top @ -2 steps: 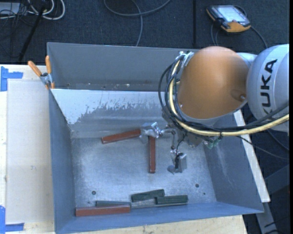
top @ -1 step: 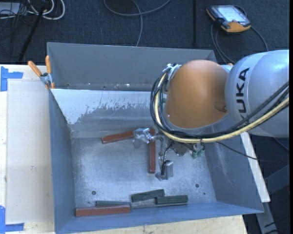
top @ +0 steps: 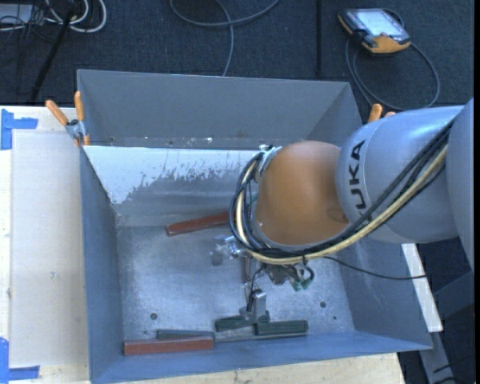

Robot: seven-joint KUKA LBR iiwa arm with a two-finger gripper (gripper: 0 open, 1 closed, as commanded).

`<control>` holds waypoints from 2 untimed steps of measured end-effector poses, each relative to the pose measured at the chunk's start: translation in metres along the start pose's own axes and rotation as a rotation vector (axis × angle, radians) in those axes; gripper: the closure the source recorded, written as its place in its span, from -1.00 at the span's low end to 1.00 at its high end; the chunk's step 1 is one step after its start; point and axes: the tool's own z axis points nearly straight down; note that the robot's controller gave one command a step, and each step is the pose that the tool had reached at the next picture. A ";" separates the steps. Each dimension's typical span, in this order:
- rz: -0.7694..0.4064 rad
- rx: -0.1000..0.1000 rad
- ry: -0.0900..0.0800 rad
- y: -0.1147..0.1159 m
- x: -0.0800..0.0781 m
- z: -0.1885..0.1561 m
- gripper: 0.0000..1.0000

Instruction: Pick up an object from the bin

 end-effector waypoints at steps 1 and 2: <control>-0.004 -0.002 0.008 0.001 0.028 0.040 -1.00; 0.032 -0.002 0.004 0.002 0.012 0.064 1.00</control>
Offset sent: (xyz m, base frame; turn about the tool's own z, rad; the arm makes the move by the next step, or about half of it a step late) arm -0.0118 -0.0023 -0.0630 0.0314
